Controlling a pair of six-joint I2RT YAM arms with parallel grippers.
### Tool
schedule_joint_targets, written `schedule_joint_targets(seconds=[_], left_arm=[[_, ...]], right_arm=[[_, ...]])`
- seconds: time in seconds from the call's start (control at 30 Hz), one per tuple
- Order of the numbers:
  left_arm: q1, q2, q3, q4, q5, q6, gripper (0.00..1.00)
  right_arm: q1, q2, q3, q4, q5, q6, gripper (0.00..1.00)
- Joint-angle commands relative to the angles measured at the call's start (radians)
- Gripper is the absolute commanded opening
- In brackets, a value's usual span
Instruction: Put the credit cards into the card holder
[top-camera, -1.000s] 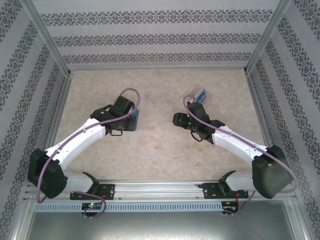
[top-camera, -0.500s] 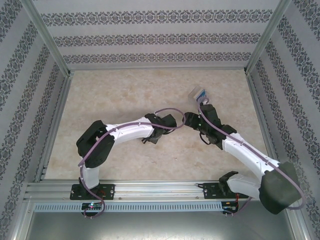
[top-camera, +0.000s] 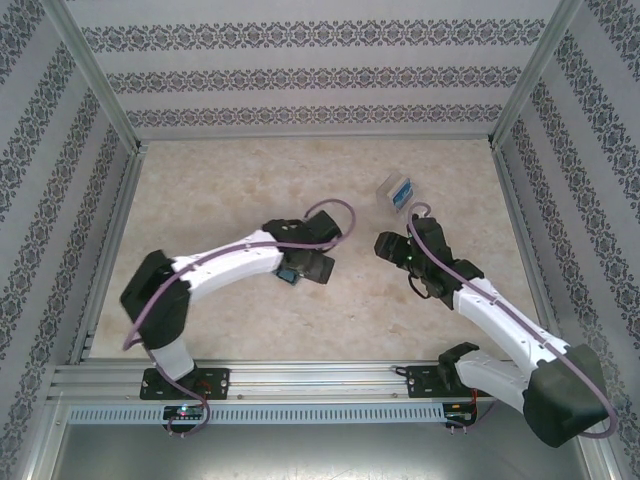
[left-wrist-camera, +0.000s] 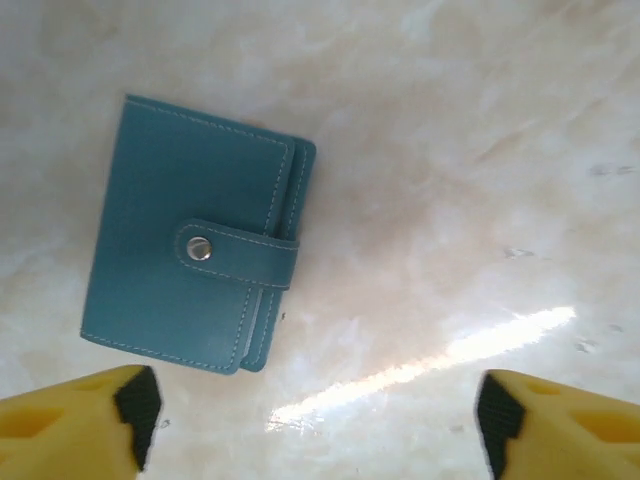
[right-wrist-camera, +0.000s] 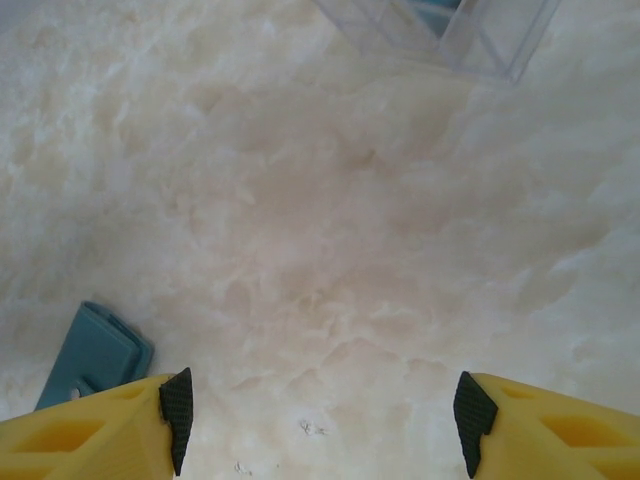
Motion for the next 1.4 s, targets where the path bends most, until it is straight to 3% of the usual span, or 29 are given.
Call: schedule_joint_targets(seconds=[0.0, 0.17, 0.37, 0.57, 0.77, 0.97, 1.17, 1.37], left_arm=[[0.098, -0.156, -0.114, 0.101, 0.17, -0.008, 0.94], [0.289, -0.315, -0.312, 0.229, 0.324, -0.033, 0.99], [0.399, -0.173, -0.388, 0.364, 0.431, 0.028, 1.0], [0.419, 0.008, -0.335, 0.406, 0.485, 0.058, 0.81], [0.422, 0.07, -0.33, 0.448, 0.484, 0.047, 0.72], [0.424, 0.099, -0.338, 0.489, 0.528, 0.034, 0.5], [0.424, 0.1, -0.351, 0.502, 0.558, 0.023, 0.4], [0.424, 0.115, -0.334, 0.51, 0.616, 0.022, 0.23]], right_arm=[[0.045, 0.053, 0.029, -0.002, -0.041, 0.007, 0.72], [0.187, 0.201, 0.114, 0.0, -0.035, 0.088, 0.7], [0.316, 0.389, 0.222, 0.06, -0.044, 0.158, 0.69], [0.343, 0.501, 0.289, 0.074, -0.093, 0.191, 0.65], [0.368, 0.604, 0.333, 0.129, -0.127, 0.231, 0.64], [0.362, 0.73, 0.411, 0.141, -0.141, 0.286, 0.61], [0.343, 0.803, 0.435, 0.201, -0.159, 0.345, 0.57], [0.324, 0.838, 0.442, 0.257, -0.183, 0.359, 0.49]])
